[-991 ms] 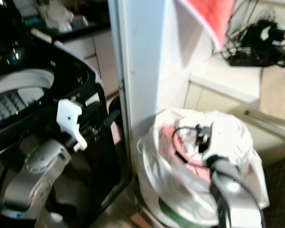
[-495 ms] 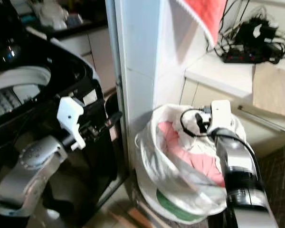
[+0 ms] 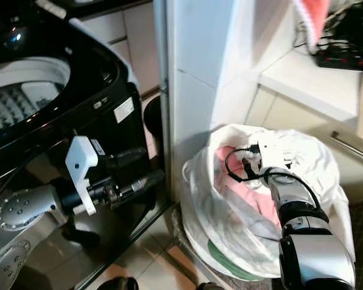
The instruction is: Clothes washing
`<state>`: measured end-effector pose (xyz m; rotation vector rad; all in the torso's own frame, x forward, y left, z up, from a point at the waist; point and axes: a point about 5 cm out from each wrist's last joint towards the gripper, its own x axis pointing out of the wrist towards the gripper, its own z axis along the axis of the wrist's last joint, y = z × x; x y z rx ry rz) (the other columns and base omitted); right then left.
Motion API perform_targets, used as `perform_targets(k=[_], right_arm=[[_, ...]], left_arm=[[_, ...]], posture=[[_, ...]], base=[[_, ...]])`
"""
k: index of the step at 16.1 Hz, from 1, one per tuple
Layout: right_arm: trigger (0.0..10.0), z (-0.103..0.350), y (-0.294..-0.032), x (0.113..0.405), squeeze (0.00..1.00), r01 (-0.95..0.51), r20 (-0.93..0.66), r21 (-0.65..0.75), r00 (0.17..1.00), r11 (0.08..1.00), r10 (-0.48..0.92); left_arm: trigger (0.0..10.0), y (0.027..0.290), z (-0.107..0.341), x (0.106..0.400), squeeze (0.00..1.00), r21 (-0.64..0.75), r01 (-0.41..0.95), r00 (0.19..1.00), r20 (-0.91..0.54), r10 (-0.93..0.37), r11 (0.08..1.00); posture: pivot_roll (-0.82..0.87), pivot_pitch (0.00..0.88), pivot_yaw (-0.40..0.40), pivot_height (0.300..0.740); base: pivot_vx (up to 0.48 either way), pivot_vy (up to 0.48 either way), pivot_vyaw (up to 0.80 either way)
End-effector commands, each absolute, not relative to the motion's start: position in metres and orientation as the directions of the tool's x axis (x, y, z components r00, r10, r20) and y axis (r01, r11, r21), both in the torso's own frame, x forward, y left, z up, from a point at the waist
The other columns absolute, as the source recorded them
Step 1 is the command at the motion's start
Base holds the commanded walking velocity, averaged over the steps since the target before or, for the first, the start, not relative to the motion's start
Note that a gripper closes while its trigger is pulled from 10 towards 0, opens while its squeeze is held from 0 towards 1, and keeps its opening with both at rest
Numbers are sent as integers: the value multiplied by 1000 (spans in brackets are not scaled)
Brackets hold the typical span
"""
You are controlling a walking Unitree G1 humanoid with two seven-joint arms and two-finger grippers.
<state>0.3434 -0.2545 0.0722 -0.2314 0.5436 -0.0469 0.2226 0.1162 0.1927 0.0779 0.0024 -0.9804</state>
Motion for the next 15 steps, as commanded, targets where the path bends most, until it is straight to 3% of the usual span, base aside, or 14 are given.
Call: perform_targets(k=[1, 2, 3, 4, 15], right_arm=[[10000, 73, -256, 344, 0, -24, -508, -244, 855, 970, -106], [6627, 71, -257, 343, 0, -22, -515, -261, 849, 965, -120], [4039, 71, -259, 342, 0, -7, -515, -271, 846, 963, -139], [0, 72, -260, 343, 0, 4, -512, -270, 847, 963, -147], [0, 71, -270, 339, 0, 28, -531, -255, 831, 966, -165]], left_arm=[[10000, 114, 194, 219, 0, 70, 841, 539, -47, -841, 536], [10000, 115, 195, 218, 0, 79, 842, 538, -55, -841, 533], [10000, 116, 196, 218, 0, 82, 845, 533, -57, -844, 529], [10000, 116, 198, 219, 0, 86, 845, 533, -55, -844, 528], [10000, 111, 191, 221, 0, 64, 852, 523, -54, -851, 519]], posture=[[88, 180, 11, 740], [88, 174, 10, 740], [88, 174, 10, 740], [85, 159, 8, 740], [39, 120, 11, 740]], base=[[0, 0, 0], [0, 0, 0], [0, 0, 0], [0, 0, 0], [0, 0, 0]])
